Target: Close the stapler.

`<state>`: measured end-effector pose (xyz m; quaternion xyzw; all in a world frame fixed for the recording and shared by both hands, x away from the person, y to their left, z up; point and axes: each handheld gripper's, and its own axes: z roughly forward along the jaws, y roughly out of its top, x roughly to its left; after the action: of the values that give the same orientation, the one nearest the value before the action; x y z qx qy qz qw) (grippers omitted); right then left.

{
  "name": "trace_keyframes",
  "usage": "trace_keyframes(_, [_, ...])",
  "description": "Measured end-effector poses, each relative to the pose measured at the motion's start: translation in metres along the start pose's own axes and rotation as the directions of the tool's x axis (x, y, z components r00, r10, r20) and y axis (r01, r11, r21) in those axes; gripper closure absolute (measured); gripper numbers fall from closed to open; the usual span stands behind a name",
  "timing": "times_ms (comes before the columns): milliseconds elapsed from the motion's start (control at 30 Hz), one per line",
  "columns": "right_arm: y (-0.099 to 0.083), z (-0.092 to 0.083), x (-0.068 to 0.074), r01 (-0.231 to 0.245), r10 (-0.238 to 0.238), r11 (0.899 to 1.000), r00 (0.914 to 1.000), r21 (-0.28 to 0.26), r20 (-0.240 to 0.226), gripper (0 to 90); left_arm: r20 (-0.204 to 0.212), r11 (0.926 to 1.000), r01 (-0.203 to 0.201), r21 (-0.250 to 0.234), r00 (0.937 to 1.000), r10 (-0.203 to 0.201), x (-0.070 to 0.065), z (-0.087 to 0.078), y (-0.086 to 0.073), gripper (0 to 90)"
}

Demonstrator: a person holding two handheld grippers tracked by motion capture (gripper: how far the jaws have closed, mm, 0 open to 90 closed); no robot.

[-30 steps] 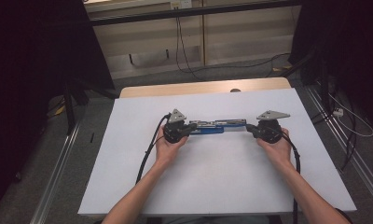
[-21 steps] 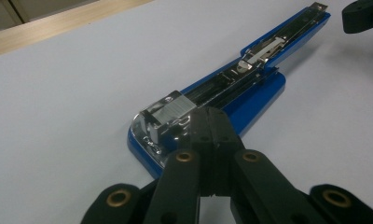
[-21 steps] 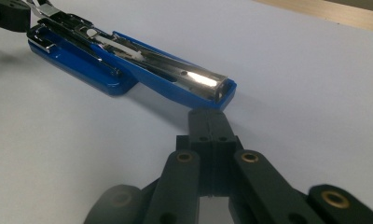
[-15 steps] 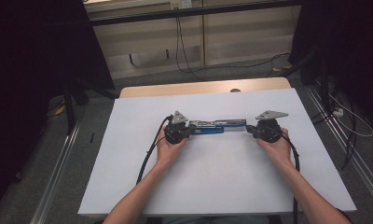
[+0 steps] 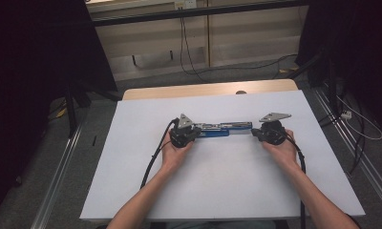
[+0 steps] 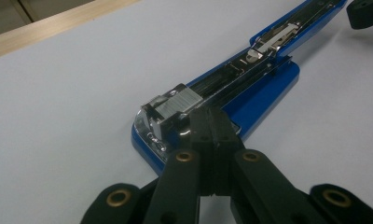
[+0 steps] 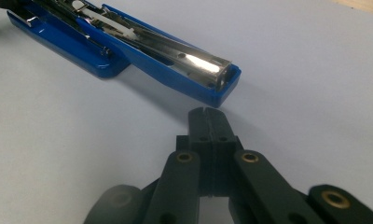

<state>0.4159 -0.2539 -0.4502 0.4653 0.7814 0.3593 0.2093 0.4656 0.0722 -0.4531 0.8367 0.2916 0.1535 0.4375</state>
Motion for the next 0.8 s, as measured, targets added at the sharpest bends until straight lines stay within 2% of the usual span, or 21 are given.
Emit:
trace_keyframes(200, [0.0,0.004,0.002,0.011,-0.011,1.0,0.9999,0.019,0.001,90.0,0.01,1.0,0.007,-0.003,0.9999,-0.007,0.001,0.0,0.0,90.0])
trace_keyframes(267, [0.0,0.006,0.004,0.02,-0.021,0.999,0.9997,0.04,0.016,90.0,0.009,1.0,0.007,-0.002,0.9999,-0.007,0.001,0.0,0.0,90.0])
trace_keyframes(533, [0.001,0.009,0.006,0.038,-0.039,0.998,0.9991,0.045,0.015,90.0,0.001,1.0,-0.004,0.001,1.0,0.004,0.0,0.0,0.0,90.0])
trace_keyframes(800, [0.001,0.012,0.004,0.01,-0.01,0.999,0.9999,0.03,0.005,90.0,0.0,1.0,-0.003,0.002,1.0,0.003,0.0,0.0,0.0,90.0])
